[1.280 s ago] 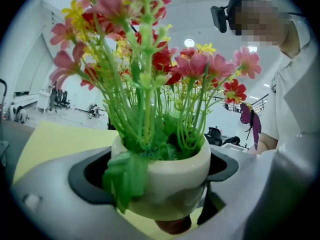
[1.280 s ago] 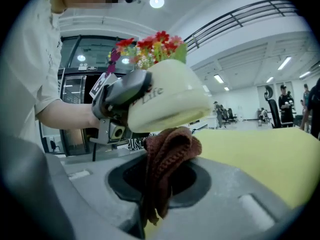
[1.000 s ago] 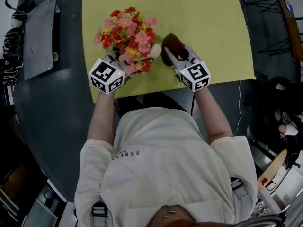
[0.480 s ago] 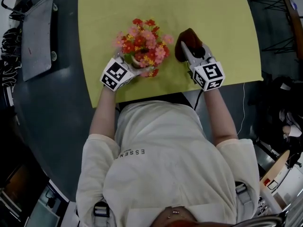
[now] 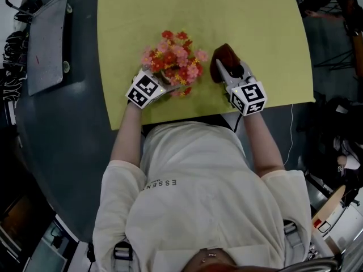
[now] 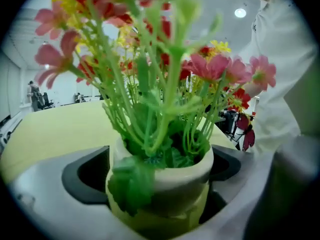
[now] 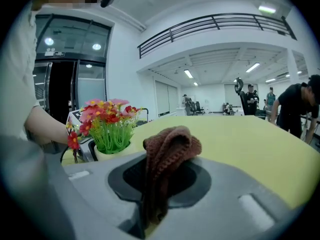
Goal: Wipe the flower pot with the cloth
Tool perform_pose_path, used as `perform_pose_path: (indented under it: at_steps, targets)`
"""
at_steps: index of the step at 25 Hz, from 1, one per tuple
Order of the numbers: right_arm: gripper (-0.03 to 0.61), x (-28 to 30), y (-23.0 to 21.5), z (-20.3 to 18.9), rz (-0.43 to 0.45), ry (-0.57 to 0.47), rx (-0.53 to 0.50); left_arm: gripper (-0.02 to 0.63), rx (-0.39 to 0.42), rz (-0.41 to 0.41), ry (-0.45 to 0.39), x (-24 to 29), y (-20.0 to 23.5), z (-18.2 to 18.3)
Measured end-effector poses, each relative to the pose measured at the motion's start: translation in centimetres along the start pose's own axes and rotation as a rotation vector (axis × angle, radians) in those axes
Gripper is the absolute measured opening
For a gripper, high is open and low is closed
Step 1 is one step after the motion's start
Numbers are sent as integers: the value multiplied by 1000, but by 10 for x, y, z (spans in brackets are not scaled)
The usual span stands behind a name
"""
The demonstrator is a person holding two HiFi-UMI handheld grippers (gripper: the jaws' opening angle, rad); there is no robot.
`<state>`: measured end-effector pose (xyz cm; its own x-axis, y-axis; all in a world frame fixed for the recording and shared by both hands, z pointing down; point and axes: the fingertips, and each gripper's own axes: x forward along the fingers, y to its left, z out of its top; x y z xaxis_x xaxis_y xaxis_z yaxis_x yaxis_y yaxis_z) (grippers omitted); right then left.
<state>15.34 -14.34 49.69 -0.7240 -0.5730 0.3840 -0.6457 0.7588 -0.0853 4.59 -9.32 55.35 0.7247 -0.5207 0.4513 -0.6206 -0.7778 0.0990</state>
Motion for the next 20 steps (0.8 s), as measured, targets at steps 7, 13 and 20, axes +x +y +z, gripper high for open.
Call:
perform_pose_path:
  at_steps: [7,13,20]
  targets:
    - [58,-4,22,5,39,28,62,619,-68,186,-97,-51,3,22]
    - [58,-16,45,2,33,60,69,361,-193,470,-270,-114,9,52]
    - [58,-46,77,1,24,32,142,29,-173,674,-345,-170,-16,60]
